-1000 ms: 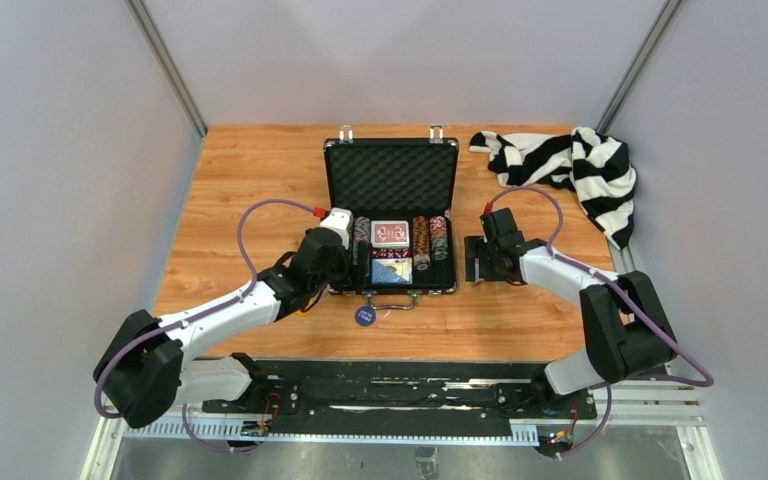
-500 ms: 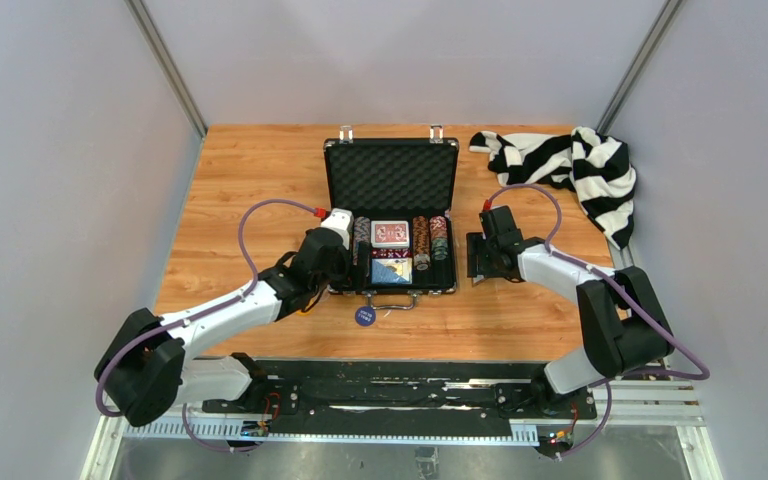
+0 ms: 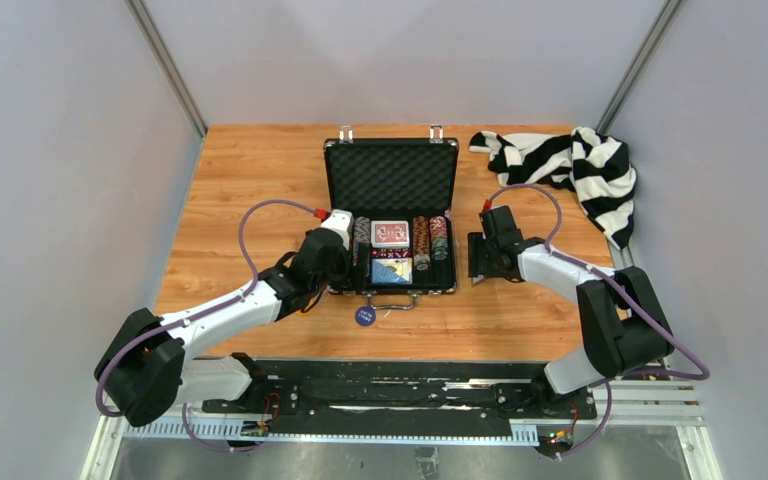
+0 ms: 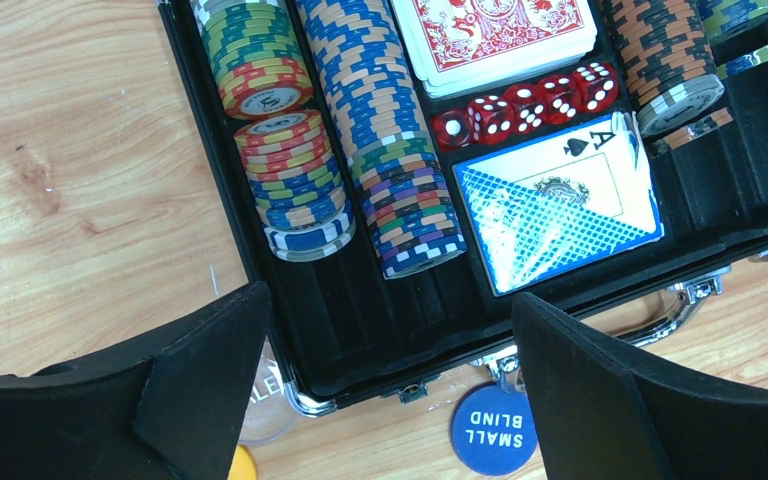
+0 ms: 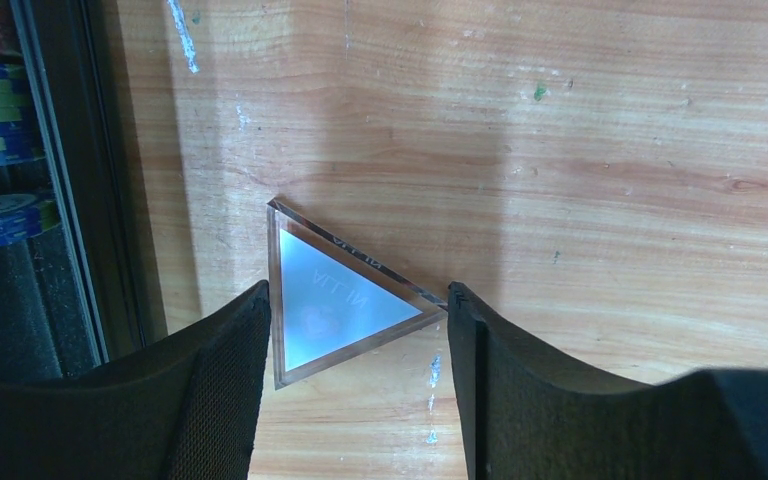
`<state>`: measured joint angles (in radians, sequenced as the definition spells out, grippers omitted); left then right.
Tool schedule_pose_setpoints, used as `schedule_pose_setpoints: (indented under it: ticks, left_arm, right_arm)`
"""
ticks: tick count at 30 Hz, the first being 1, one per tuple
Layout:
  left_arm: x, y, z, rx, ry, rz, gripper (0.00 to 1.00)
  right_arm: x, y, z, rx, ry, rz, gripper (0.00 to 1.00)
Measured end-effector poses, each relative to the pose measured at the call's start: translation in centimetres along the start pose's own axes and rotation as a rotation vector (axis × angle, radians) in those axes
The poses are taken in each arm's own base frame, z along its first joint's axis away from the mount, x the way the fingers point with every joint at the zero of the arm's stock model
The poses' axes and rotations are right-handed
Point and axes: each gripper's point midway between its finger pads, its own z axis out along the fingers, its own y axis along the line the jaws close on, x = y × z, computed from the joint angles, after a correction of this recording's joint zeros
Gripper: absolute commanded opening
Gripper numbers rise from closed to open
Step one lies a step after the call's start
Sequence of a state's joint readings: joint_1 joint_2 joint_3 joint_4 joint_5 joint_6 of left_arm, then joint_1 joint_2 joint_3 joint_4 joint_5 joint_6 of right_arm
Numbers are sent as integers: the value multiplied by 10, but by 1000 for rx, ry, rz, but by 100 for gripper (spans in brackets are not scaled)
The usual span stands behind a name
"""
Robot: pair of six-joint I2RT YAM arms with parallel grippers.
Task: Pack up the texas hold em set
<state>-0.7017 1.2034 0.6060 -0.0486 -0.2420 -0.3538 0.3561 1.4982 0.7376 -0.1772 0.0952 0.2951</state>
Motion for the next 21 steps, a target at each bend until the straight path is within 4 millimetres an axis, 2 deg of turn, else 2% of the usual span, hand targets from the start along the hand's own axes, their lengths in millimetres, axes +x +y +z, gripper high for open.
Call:
schedule_pose_setpoints:
  ticks: [7,12,17,21]
  left_arm:
    - [0,0,-1,0,-1,0,95]
    - [-1,0,-1,1,-4,-1,95]
    - [-2,0,-2,2,-5,-1,95]
    - [-2,0,-2,2,-6,-1,95]
  right_arm:
    - [2,1,-3,-6,13,-1,50]
    - [8,1,-15,-15,52,-5,48]
    - [-16,8,-34,-32,-5,-7,47]
    - [-39,23,-50,-66,-63,-26,47]
